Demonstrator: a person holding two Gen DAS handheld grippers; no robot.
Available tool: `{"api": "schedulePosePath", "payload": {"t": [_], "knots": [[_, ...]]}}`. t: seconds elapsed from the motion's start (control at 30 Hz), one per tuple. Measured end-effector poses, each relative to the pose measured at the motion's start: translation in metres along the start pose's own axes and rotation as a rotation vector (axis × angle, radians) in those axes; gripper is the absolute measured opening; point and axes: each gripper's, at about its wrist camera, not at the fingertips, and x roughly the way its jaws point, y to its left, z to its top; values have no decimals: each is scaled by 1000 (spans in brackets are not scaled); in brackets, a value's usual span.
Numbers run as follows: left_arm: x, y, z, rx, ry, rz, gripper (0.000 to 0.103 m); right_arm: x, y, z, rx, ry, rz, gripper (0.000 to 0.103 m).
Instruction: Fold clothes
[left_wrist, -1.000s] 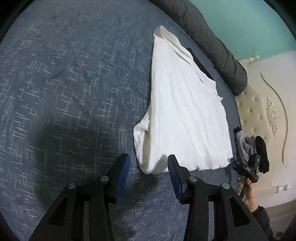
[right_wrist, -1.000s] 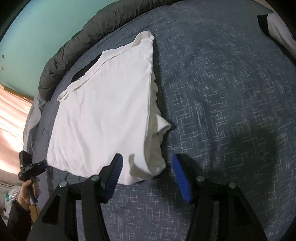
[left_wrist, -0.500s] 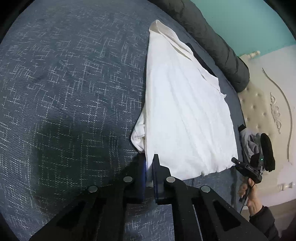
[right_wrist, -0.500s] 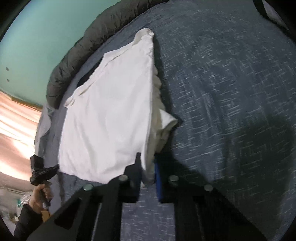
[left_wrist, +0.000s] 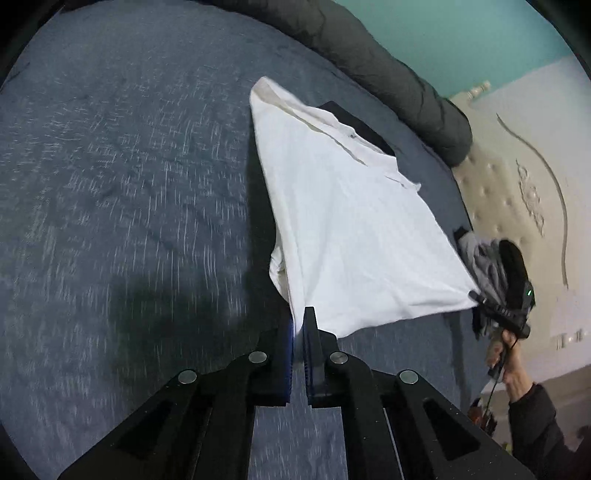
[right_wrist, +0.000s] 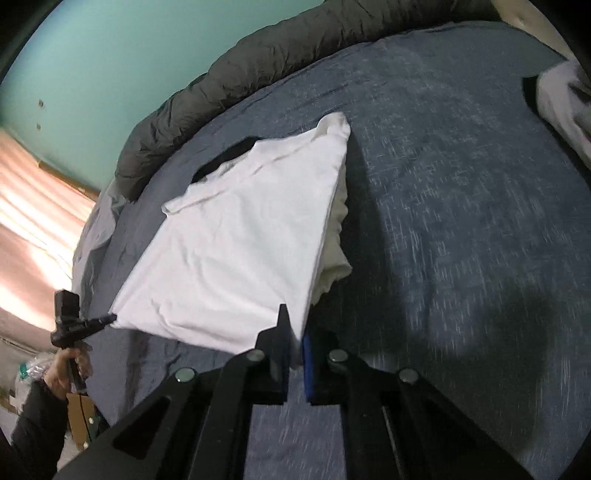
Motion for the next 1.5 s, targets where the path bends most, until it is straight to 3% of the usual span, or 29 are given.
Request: {"api": "schedulePosePath", "payload": {"t": [0.43,0.6,0.77,1.13,1.27,1.3,1.5], "knots": [[-43,-13,-118,8,73,-1,4,-58,12,-98,-10,110,-6,5],[-38,-8,-157,-4,101,7,4,-56,6,-133,-32,151,-43,5],[-17,2,-182,-29,133,32,5,-39,-3,-146,-31,152,-87,5],[6,12,-181,-73,156,56,7,-11,-21,-151,-56,221,-173,9],[-1,12,-178,-82,148,61,7,-22,-17,-151,-116,235,-220,25],[-6,12,-175,-86,139,61,8,-28,-17,-148,-123,230,-224,29],[-34,15,-149,-82,61,126,11,-66,-16,-112,-153,98,-257,34]]}}
